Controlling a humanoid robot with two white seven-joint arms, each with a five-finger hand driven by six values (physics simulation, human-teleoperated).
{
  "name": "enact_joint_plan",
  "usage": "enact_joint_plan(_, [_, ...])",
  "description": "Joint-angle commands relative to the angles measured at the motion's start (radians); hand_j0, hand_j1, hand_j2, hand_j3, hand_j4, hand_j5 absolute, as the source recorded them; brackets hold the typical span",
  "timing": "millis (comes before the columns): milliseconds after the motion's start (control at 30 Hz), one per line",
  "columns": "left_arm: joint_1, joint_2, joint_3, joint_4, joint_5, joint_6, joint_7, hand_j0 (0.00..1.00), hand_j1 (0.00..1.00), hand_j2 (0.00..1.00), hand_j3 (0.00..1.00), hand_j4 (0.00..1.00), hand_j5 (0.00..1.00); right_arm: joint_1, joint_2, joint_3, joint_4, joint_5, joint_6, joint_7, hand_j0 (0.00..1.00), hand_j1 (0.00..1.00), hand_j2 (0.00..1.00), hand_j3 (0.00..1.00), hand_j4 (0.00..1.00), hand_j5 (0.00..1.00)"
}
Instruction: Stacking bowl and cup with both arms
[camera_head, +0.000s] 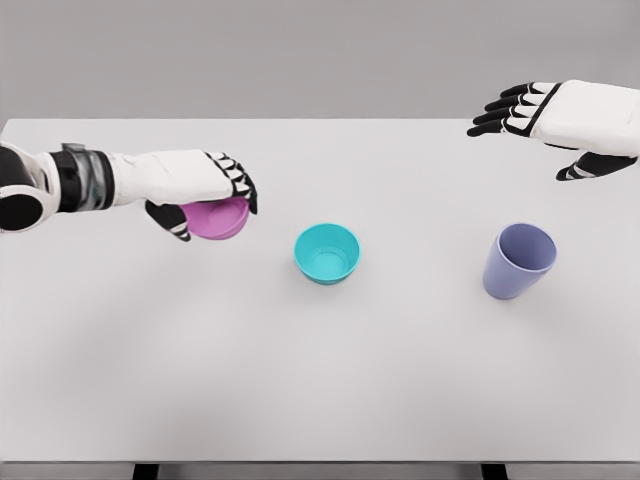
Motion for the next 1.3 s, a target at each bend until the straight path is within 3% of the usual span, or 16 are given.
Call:
enact_joint_plan(0, [0.0,-0.016,-0.001,-0.005,0.001,0.001,0.001,0.61,0.61,0.61,0.61,0.61,0.61,0.0,-0.001,0.0,0.0,-0.005,0.003,-0.001,1.0,1.0,1.0,1.0,1.0,1.0])
enact_joint_plan(933, [-0.009,-0.194,-0.016,-0.022,-0.022,-0.055,0.001,0.61,0.61,0.61,0.61,0.61,0.61,0.002,-0.004,-0.002,0.0,-0.005,0.003,-0.001,1.0,1.0,1.0,1.0,1.0,1.0])
enact_joint_plan(1133, [-0.009,-0.232,-0.031,-0.013,-0.045,-0.052,0.001,0.61,0.61,0.61,0.61,0.61,0.61,0.012,-0.029,0.0,0.012,-0.005,0.003,-0.001,1.0,1.0,1.0,1.0,1.0,1.0])
enact_joint_plan(1200, [-0.008,-0.235,-0.038,-0.011,-0.046,-0.045,0.001,0.61,0.61,0.61,0.61,0.61,0.61,0.031,-0.032,-0.01,-0.015,-0.005,0.003,-0.001,1.0,1.0,1.0,1.0,1.0,1.0])
enact_joint_plan(1267, [-0.008,-0.237,-0.045,-0.008,-0.055,-0.043,0.001,0.61,0.61,0.61,0.61,0.61,0.61,0.07,-0.082,-0.014,-0.034,-0.011,0.003,-0.001,1.0,1.0,1.0,1.0,1.0,1.0])
